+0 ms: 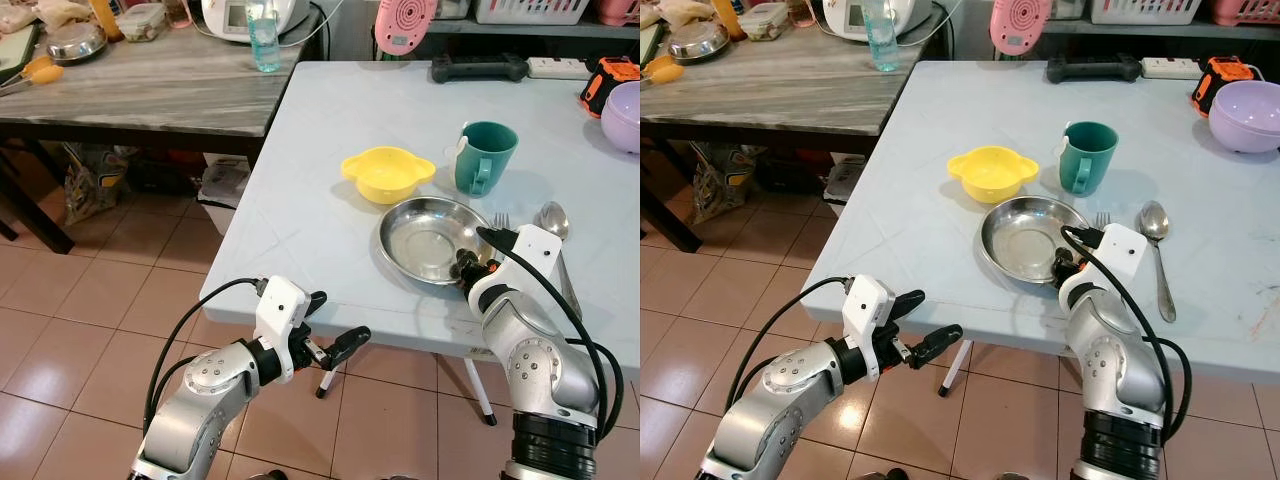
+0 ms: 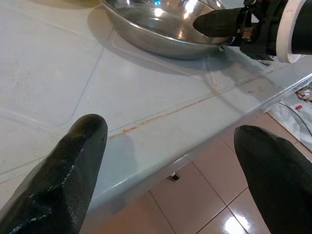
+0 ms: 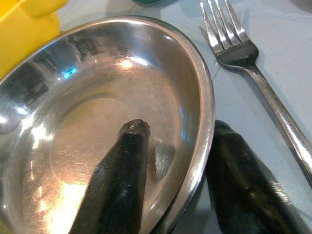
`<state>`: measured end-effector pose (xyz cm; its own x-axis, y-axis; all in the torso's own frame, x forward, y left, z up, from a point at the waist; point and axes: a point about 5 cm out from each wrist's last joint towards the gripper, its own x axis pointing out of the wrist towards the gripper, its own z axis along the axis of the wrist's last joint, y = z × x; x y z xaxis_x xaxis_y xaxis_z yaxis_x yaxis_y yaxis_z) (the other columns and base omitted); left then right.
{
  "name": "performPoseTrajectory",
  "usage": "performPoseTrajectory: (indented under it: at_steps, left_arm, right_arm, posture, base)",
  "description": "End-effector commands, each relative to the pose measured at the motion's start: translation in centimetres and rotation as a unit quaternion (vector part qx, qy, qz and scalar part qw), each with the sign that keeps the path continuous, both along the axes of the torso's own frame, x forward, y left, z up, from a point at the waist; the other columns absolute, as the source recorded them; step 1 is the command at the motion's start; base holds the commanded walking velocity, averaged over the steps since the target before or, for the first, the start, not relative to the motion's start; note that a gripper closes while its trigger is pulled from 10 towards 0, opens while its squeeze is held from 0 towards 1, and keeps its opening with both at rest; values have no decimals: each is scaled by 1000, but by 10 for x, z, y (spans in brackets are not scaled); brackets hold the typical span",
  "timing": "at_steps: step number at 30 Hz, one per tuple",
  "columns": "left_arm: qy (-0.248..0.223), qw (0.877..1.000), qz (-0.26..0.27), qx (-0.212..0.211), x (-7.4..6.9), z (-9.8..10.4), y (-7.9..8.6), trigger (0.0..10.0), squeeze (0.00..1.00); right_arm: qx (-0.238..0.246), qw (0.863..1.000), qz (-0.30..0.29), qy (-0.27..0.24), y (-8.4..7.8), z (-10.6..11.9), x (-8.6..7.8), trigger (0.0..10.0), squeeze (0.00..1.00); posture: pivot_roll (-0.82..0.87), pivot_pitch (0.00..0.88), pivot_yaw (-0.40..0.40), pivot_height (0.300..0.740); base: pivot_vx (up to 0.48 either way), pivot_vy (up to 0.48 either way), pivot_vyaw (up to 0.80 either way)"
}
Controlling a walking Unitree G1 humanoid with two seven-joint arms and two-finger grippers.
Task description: Setting the table
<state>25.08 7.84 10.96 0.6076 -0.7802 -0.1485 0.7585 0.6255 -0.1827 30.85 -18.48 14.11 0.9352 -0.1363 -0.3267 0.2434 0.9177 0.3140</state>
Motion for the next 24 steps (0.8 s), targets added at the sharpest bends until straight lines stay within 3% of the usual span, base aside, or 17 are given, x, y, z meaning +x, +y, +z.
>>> performPoseTrajectory:
  at_steps: [1,24]
  left_arm:
    - [-3,1000,-7,2,-3,2,0,10000,0]
    - [-21,999,5,-25,5,12,-2,10000,0]
  right_arm:
    - [5,1000,25,19,12,-7,1,0,0]
    - [-1,999,24,27,8,-14,2,0,0]
  posture:
    - [-99,148,73,740]
    - [-96,127,72,740]
  base:
    - [0,0,0]
    - [0,0,0]
